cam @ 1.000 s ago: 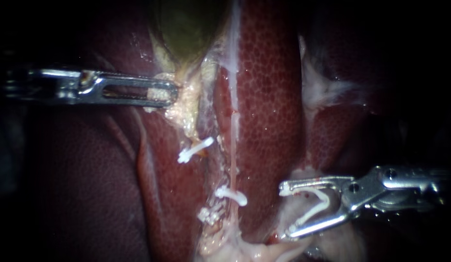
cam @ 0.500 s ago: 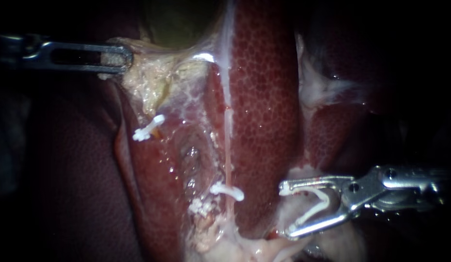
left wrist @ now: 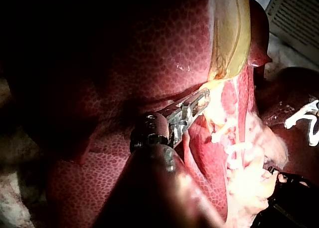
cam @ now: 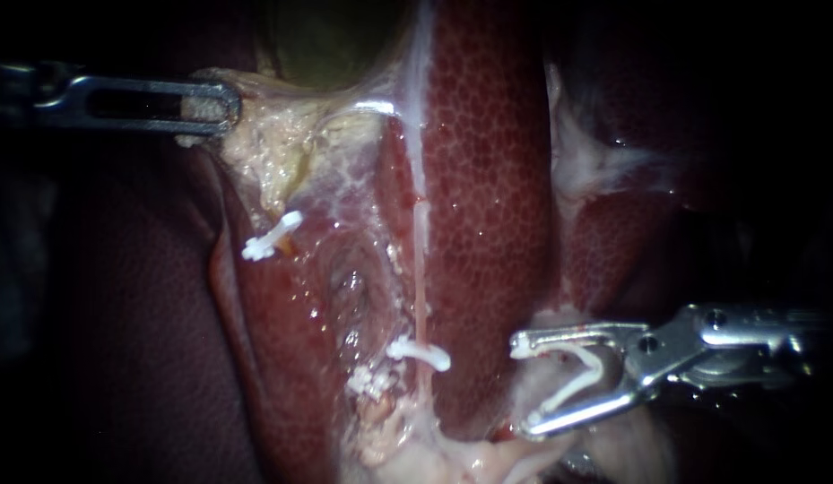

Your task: Clipping second clip right tube

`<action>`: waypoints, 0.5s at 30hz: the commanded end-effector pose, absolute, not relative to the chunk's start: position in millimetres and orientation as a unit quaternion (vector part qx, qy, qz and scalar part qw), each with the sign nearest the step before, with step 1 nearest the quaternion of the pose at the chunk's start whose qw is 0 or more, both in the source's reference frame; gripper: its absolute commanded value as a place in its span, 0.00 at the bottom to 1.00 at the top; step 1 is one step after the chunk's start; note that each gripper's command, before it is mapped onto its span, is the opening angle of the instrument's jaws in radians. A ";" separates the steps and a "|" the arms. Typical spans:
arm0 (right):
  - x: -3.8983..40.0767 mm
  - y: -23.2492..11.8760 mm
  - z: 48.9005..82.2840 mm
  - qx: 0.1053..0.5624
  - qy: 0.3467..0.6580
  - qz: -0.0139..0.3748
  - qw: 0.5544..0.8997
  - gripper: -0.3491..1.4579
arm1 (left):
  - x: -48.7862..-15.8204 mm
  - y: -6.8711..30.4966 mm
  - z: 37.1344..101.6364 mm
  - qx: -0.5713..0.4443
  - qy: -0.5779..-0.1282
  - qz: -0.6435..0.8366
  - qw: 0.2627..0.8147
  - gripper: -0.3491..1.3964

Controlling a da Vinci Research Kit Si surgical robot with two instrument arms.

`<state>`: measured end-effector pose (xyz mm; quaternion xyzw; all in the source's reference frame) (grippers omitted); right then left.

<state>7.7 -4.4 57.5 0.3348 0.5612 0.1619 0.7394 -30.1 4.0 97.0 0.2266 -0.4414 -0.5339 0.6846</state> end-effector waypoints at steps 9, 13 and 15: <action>9.9 -3.9 62.0 0.320 0.557 0.178 0.746 0.52 | -30.1 3.9 97.0 0.226 -0.441 -0.534 0.685 0.00; 11.1 -4.0 64.5 0.318 0.551 0.194 0.747 0.52 | -30.2 3.9 97.0 0.226 -0.441 -0.534 0.685 0.00; 11.7 -4.0 65.6 0.315 0.549 0.201 0.747 0.52 | -30.2 3.9 97.0 0.226 -0.441 -0.534 0.685 0.00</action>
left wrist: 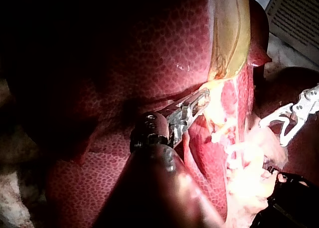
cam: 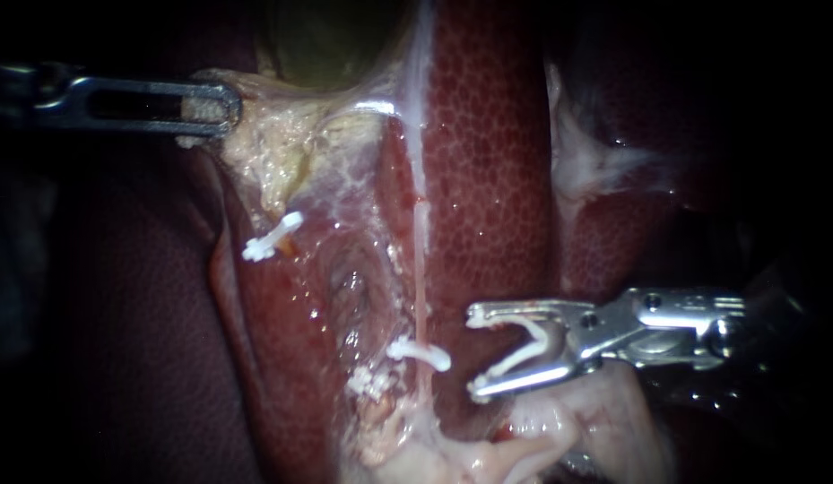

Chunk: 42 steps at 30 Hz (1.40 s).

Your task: Clipping second clip right tube

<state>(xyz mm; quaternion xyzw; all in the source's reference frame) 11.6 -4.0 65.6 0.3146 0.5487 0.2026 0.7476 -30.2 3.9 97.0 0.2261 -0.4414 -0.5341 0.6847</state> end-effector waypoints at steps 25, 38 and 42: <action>16.9 -4.3 73.8 0.306 0.526 0.278 0.743 0.52 | -30.3 3.7 96.8 0.225 -0.441 -0.535 0.684 0.00; 18.7 -5.6 75.0 0.344 0.509 0.314 0.724 0.50 | -30.4 3.7 96.8 0.225 -0.441 -0.535 0.684 0.00; 19.1 -5.6 75.1 0.353 0.511 0.322 0.715 0.50 | -30.4 3.7 96.8 0.225 -0.441 -0.535 0.684 0.00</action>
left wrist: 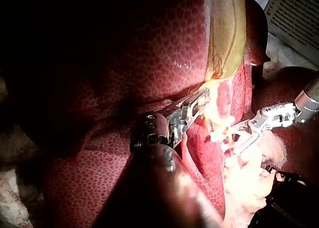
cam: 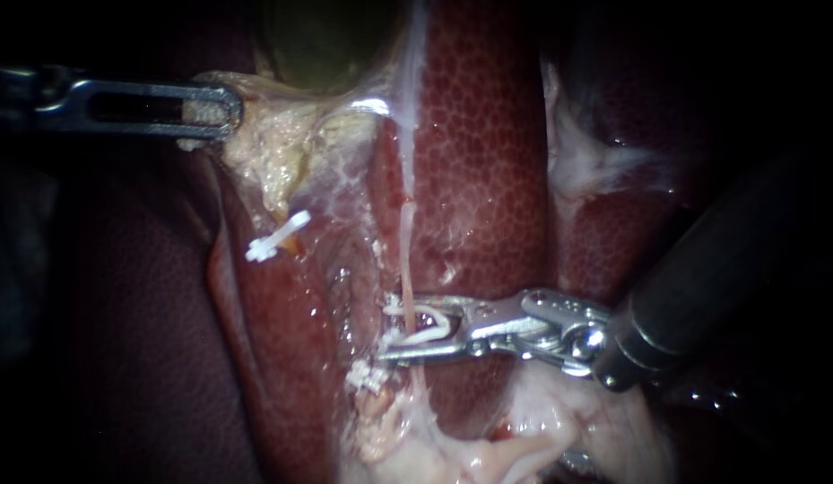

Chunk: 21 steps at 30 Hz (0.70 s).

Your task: Clipping second clip right tube

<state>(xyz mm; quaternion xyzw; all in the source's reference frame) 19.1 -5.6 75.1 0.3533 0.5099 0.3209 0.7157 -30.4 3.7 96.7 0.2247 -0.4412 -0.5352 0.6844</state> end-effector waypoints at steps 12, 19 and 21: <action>19.2 -5.7 75.2 0.357 0.511 0.322 0.713 0.46 | -30.5 3.6 96.8 0.224 -0.441 -0.535 0.684 0.00; 18.4 -5.8 75.1 0.358 0.511 0.320 0.713 0.36 | -30.5 3.6 96.9 0.224 -0.441 -0.535 0.684 0.00; 18.1 -5.8 75.2 0.358 0.511 0.320 0.713 0.33 | -30.5 3.6 96.9 0.224 -0.441 -0.535 0.684 0.00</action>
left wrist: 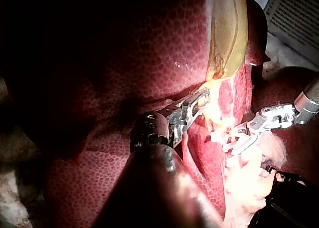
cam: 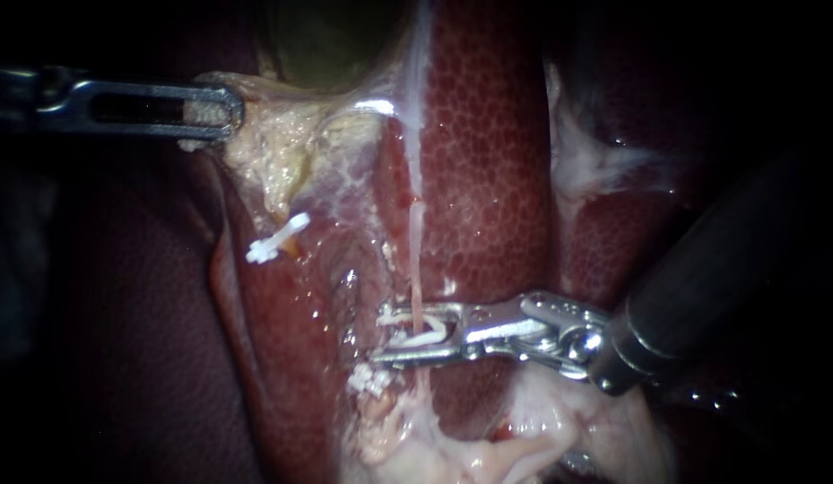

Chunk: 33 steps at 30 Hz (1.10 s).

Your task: Clipping second clip right tube

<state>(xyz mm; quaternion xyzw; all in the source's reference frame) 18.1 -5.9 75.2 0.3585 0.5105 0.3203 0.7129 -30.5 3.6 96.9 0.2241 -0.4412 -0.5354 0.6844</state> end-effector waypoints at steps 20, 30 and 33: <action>17.1 -5.8 75.0 0.392 0.502 0.313 0.705 0.00 | -30.5 3.6 96.9 0.224 -0.441 -0.535 0.684 0.00; 16.8 -5.8 75.1 0.396 0.499 0.315 0.704 0.00 | -30.5 3.5 96.9 0.224 -0.441 -0.535 0.684 0.00; 16.6 -5.8 75.0 0.402 0.496 0.314 0.703 0.07 | -30.5 3.5 96.9 0.224 -0.441 -0.535 0.684 0.00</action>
